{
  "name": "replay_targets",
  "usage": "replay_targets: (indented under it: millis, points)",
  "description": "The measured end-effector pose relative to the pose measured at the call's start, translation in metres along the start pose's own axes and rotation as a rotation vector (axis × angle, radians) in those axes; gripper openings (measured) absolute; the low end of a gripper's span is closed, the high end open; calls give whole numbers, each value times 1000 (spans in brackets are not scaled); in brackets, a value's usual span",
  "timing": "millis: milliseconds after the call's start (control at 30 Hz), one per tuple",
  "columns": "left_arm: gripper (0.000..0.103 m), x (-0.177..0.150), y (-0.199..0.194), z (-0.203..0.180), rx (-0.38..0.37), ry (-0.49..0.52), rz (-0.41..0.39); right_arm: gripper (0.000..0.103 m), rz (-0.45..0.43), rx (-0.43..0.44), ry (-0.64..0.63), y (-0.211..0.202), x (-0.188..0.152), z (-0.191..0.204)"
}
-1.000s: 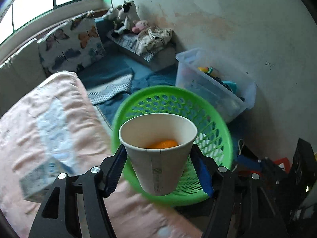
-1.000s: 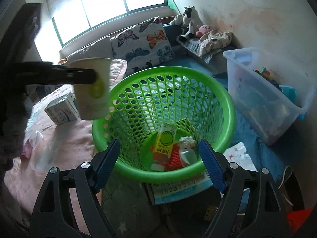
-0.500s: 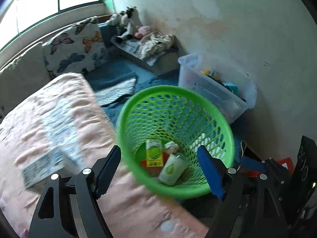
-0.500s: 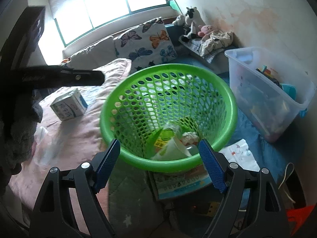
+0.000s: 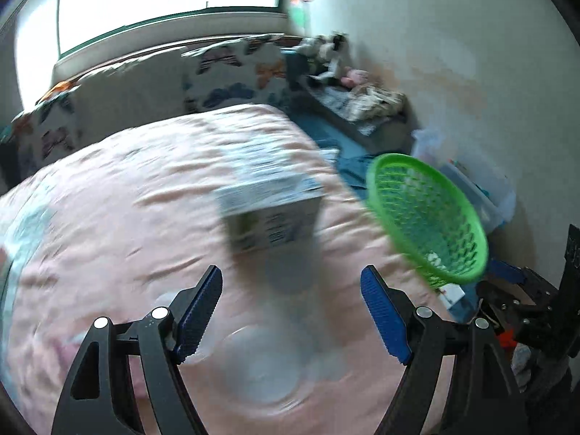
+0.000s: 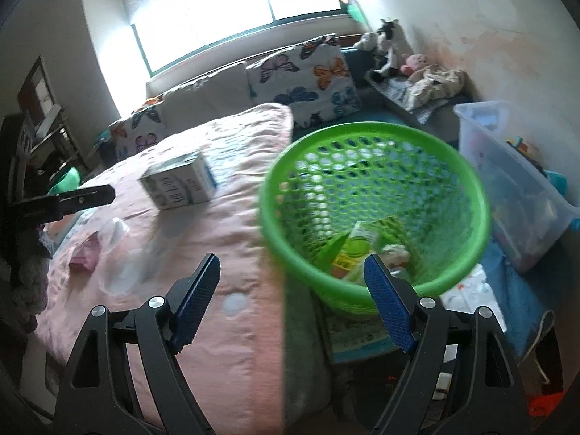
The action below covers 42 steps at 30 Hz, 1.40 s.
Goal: Collect trash
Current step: 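Grasp the clear dome lid with the left tool while the right tool grasps the clear round plate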
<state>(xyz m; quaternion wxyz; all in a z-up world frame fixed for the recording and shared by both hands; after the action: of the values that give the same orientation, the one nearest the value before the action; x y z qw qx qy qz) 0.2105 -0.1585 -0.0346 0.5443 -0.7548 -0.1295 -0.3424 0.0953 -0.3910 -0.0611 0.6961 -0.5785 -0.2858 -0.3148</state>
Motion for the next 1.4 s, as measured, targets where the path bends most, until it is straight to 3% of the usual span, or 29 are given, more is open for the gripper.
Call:
replay_targets:
  millis: [333,633,1000,1167,1400]
  points:
    - [76,-20,-33,92,78,-187,-40,82,65,162,-114,33,-1,93]
    - [76,-36,-43,117,87,-253,-51,89,156,275,-259,73,-13,177]
    - [76,-39,-54,140,88,-295,-74,93,223,267,-356,116,-22,223]
    - [76,-42,-51,144,82,-309,-65,97,247,246,-386,125,-22,230]
    - [76,-42,-47,139,67,-301,-58,94,244,206,-400,128,-22,230]
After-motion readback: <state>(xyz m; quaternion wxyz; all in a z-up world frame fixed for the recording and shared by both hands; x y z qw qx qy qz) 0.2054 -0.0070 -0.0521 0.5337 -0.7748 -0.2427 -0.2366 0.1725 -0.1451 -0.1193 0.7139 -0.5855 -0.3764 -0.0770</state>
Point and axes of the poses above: each gripper's, at about its wrist camera, not at the fingertips, and y roughly the way its jaws point, z to its left, x to its top, the point moved 7 cm from there along y, roughly the way its jaws point, and after that the axes turned 6 degrees about -y, right-handed, at the moved point
